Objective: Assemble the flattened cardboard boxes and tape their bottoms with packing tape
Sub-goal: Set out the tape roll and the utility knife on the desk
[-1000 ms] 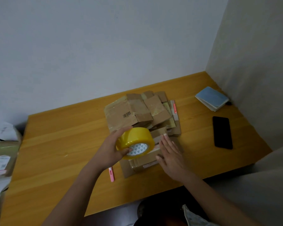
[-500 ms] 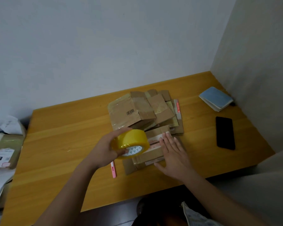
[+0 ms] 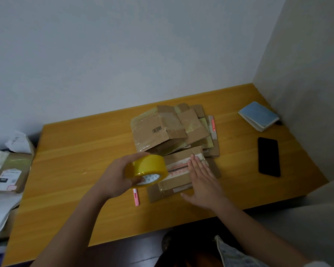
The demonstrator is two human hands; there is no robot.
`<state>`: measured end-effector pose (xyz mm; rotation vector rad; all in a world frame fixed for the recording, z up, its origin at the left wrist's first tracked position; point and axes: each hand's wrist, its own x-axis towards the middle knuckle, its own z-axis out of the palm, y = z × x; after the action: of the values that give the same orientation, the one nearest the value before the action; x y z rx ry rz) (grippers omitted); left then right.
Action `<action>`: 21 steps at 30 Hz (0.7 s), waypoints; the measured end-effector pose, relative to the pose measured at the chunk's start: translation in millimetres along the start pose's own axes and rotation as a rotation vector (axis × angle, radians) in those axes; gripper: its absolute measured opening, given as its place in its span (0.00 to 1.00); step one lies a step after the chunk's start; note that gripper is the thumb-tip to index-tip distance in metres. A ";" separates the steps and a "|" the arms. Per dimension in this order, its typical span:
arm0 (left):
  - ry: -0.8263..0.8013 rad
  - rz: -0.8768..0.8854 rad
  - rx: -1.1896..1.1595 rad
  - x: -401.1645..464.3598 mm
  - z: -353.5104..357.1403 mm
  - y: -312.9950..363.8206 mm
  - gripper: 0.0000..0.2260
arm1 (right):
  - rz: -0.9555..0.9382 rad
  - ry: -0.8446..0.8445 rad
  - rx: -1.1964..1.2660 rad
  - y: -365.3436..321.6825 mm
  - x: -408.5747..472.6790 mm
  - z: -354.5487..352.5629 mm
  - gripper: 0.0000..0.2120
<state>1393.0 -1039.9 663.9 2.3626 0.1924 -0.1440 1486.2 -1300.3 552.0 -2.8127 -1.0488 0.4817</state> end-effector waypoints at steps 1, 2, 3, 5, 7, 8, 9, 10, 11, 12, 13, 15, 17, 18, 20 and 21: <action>0.010 0.007 0.007 -1.4 1.8 -0.3 0.39 | 0.014 -0.005 -0.012 -2.9 1.2 -1.7 0.55; 0.019 0.007 0.014 -1.9 3.5 -0.8 0.36 | 0.018 -0.005 -0.015 -7.5 2.1 -3.7 0.55; 0.027 -0.002 0.016 -2.4 4.4 -2.2 0.35 | 0.005 0.000 -0.011 -12.6 3.3 -5.1 0.55; 0.038 -0.012 0.018 -3.6 4.3 -5.3 0.34 | -0.057 0.002 -0.007 -21.3 5.4 -4.7 0.54; 0.027 0.009 0.044 -4.5 3.9 -6.4 0.35 | -0.095 -0.011 -0.001 -22.3 5.8 -1.9 0.53; 0.018 0.022 0.052 -4.5 3.4 -5.5 0.36 | -0.094 -0.011 0.007 -20.1 6.0 0.0 0.53; 0.015 0.028 0.050 -4.1 2.3 -3.8 0.36 | -0.088 -0.009 0.012 -17.2 5.6 1.0 0.52; 0.011 0.023 0.046 -2.9 0.8 -1.9 0.35 | -0.084 -0.010 0.014 -14.4 5.3 1.4 0.52; 0.009 0.015 0.050 -1.5 -0.9 -0.9 0.35 | -0.084 -0.012 0.014 -12.2 5.5 0.8 0.51; 0.005 0.007 0.073 -1.3 -2.4 -2.1 0.34 | -0.087 -0.014 0.011 -11.2 5.7 0.4 0.51; 0.001 -0.007 0.111 -2.3 -3.9 -5.6 0.34 | -0.091 -0.014 0.004 -11.0 6.2 -0.1 0.51; -0.014 -0.065 0.209 -6.9 -5.7 -17.2 0.32 | -0.100 -0.012 -0.005 -12.2 6.6 -0.1 0.51; -0.031 -0.125 0.229 -11.1 -3.0 -30.5 0.31 | -0.094 -0.015 -0.008 -12.1 6.6 -0.2 0.50; -0.029 -0.138 0.187 -11.8 -0.6 -35.6 0.32 | -0.087 -0.024 -0.011 -12.2 6.8 -1.5 0.50; -0.017 -0.150 0.115 -10.9 4.0 -42.5 0.32 | -0.072 -0.055 -0.006 -15.3 7.8 -5.9 0.51; -0.013 -0.152 0.113 -9.7 5.7 -44.4 0.33 | -0.070 -0.064 0.001 -19.3 8.6 -8.3 0.51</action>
<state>1375.2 -1013.4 631.1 2.4582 0.3669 -0.2487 1483.0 -1280.0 561.6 -2.7659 -1.1545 0.5685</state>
